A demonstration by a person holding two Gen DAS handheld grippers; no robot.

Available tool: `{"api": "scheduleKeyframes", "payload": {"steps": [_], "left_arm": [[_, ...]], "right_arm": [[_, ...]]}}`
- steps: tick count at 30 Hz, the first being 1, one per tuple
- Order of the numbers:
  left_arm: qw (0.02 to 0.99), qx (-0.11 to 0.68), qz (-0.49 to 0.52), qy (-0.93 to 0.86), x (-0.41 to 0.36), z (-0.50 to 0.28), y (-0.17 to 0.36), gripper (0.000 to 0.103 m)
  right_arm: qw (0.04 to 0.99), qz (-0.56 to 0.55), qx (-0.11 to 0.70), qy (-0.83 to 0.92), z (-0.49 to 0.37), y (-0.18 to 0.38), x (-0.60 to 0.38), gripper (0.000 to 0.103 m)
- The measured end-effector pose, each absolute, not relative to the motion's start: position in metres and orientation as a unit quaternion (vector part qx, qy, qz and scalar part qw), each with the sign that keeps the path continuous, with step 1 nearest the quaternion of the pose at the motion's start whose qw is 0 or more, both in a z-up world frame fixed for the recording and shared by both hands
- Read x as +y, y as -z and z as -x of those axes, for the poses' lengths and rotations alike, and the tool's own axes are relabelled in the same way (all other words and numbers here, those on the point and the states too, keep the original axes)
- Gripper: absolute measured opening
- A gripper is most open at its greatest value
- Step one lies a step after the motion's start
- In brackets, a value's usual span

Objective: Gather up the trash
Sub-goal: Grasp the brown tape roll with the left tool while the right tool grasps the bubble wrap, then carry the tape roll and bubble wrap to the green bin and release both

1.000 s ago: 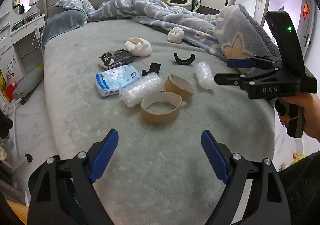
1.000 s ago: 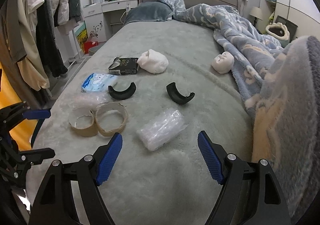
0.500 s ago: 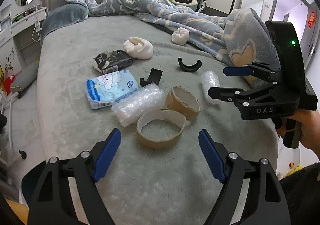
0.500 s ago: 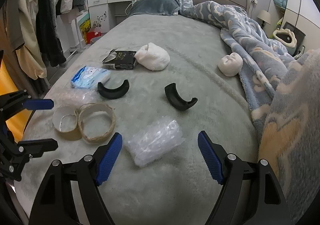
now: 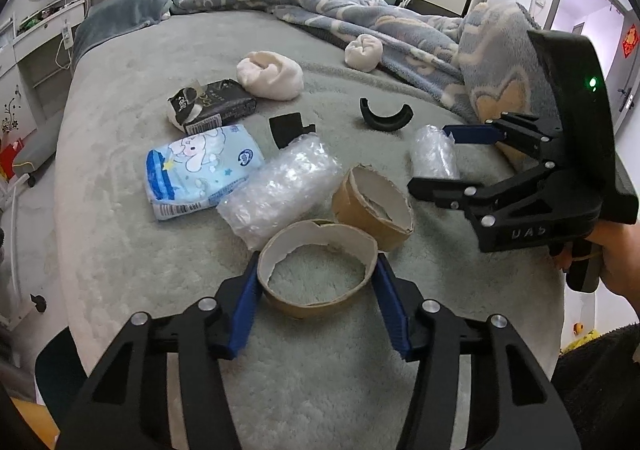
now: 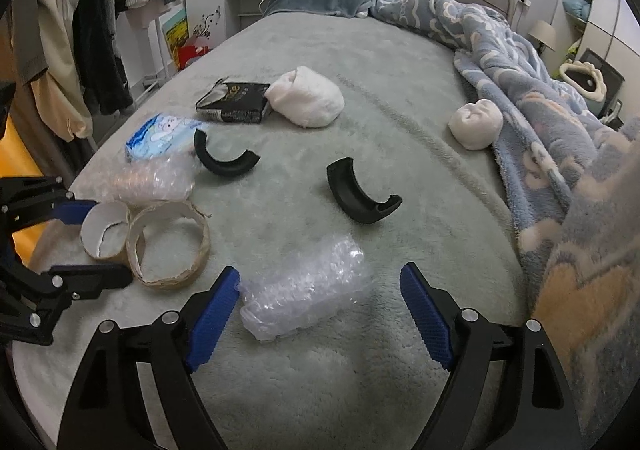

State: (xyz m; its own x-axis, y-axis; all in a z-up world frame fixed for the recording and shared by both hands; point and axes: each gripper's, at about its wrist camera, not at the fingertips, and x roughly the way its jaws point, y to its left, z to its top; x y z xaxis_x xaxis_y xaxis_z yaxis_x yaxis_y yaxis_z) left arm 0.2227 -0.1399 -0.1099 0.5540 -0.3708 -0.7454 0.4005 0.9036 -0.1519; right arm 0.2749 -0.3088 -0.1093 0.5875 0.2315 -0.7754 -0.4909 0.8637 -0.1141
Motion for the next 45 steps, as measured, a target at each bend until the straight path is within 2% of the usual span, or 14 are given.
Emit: {"api": "scheduleKeyframes", "payload": {"steps": [4,6,9,28,45], "left_arm": [[0.882,0.416,-0.014,0.221,-0.137,-0.223,0.107,0.056],[0.883,0.414,-0.012,0.222,-0.134,-0.222,0.106,0.056],[0.884,0.41,-0.011,0.223,-0.129,-0.218,0.102,0.056],[0.904,0.385,0.027,0.184,-0.051,-0.19,0.078,0.056],[0.906,0.413,0.073,0.066,0.073,-0.142,0.104,0.056]], "right_arm": [[0.872,0.16,0.413,-0.208,-0.278,0.113,-0.307,0.081],[0.869,0.157,0.418,-0.212,-0.279,0.112,-0.305,0.067],[0.87,0.156,0.422,-0.202,-0.279,0.109,-0.302,0.065],[0.911,0.089,0.386,-0.113,-0.27,0.065,-0.267,0.065],[0.914,0.01,0.372,-0.163,-0.229,0.063,-0.159,0.065]]}}
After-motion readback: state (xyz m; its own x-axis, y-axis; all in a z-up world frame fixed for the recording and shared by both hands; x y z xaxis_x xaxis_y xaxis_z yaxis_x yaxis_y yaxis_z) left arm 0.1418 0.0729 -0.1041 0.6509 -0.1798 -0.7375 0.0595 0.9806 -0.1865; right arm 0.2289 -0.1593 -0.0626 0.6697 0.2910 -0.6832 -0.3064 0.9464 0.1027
